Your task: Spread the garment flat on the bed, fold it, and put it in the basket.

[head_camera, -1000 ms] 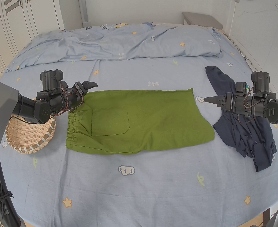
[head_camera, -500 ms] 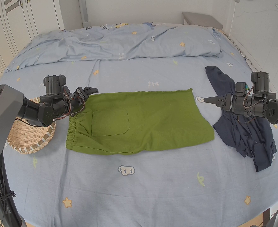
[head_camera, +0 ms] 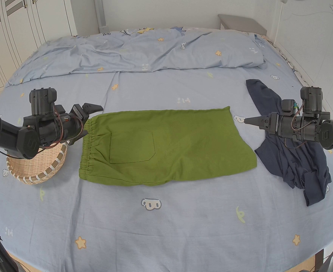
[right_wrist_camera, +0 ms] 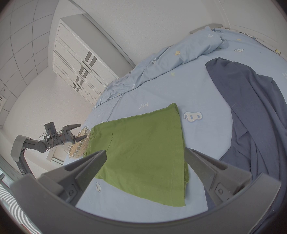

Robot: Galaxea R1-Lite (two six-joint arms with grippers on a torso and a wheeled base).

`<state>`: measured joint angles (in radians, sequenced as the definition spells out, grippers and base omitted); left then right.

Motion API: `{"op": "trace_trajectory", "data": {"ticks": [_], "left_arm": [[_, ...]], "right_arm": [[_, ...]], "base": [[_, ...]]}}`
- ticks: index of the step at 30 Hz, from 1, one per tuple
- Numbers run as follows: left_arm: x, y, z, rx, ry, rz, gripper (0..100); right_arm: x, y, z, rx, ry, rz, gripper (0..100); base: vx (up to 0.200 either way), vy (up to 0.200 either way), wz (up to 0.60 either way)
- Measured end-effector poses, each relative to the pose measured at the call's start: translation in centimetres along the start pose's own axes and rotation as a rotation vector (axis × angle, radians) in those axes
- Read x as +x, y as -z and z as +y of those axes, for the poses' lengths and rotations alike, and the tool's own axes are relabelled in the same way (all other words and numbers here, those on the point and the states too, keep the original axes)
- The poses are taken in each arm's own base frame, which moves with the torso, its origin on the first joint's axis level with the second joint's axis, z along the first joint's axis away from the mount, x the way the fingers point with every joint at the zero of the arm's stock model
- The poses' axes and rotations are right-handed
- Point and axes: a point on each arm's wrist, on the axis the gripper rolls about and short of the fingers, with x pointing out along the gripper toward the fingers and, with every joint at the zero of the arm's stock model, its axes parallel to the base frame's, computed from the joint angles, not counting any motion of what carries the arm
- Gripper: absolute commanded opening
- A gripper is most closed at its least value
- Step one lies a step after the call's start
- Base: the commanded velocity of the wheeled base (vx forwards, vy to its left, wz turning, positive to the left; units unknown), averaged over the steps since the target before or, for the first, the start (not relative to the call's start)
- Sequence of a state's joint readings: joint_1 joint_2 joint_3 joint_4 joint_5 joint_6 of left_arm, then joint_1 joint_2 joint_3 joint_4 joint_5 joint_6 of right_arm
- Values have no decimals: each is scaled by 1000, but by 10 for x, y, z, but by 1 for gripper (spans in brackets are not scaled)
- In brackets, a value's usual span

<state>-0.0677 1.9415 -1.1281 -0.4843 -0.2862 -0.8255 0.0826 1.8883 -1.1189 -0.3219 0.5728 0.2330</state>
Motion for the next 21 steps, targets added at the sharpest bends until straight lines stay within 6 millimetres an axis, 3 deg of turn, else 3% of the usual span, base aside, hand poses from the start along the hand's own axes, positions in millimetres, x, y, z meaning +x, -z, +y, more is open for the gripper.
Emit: {"op": "trace_trajectory", "data": {"ticks": [9, 21], "left_arm": [[-38, 13, 39, 152, -57, 96, 100], [-22, 21, 70, 135, -73, 146, 100]], "right_arm": [[0, 3, 2, -7, -4, 10, 100], [3, 7, 5, -17, -13, 23, 100]], "base": [[0, 0, 0], [0, 0, 0]]}}
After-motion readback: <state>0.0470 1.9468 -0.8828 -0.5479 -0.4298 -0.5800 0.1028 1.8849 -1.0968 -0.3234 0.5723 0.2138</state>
